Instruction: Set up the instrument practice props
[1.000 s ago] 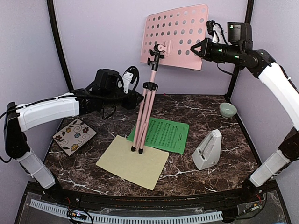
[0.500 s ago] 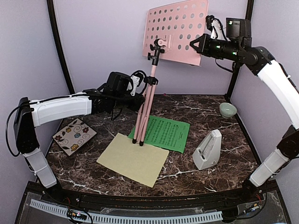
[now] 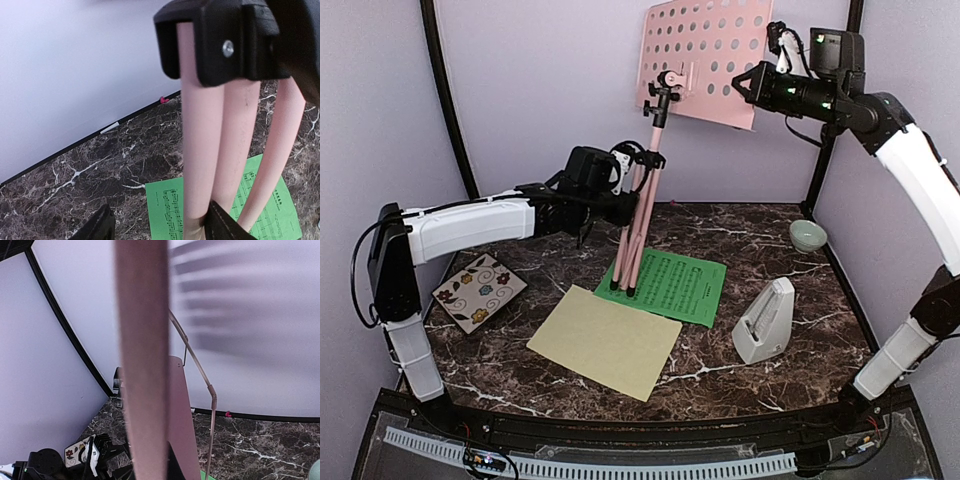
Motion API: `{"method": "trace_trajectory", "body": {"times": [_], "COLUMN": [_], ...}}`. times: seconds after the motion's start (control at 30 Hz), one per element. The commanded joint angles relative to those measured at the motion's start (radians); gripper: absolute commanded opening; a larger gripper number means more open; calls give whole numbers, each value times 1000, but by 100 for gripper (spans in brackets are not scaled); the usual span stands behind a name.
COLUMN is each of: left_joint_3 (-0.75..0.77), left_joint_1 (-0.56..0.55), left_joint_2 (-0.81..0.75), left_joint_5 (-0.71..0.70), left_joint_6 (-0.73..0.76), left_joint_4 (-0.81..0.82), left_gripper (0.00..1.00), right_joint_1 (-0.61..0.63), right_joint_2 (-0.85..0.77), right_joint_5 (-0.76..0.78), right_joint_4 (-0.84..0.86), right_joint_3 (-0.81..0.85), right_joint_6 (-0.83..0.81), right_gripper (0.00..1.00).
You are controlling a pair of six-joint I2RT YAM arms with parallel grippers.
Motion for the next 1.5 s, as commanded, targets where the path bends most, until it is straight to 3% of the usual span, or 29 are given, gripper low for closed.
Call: {"method": "trace_trajectory", "body": {"times": [0.0,0.23,0.43,0.7,0.93,1.0,1.07,1.23,1.37,1.47], "left_joint_3": [43,49,11,-10,-99,-86,-56,-47,18,88], "left_joint_1": [3,3,3,12,27,48,78,103,102,95], "left_joint_2": [54,78,72,71,33,30,21,2,60,110], "left_joint_5": [-94,-76,-28,-55,-29,-28,5,86,71,-2], "left_joint_6": [13,10,200,377,534,476,328,20,-121,-141], "left_joint_4": [2,56,109,87,164,142,107,131,129,94], "left_gripper": [62,52,36,29,26,25,29,51,55,57], "right_joint_1": [13,13,13,13,12,12,12,16,30,48], "right_joint_2": [-75,-86,-84,-71,-86,-90,-90,-94,-94,-85], "right_joint_5": [-47,-49,-43,-43,-29,-30,-41,-78,-69,-58], "right_joint_4": [505,508,476,477,450,449,458,518,578,595], "right_joint_3": [132,118,153,203,208,203,195,147,108,106], "right_joint_6": [78,78,48,40,13,13,21,66,93,96], "right_gripper": [0,0,0,0,0,0,0,0,0,0]}}
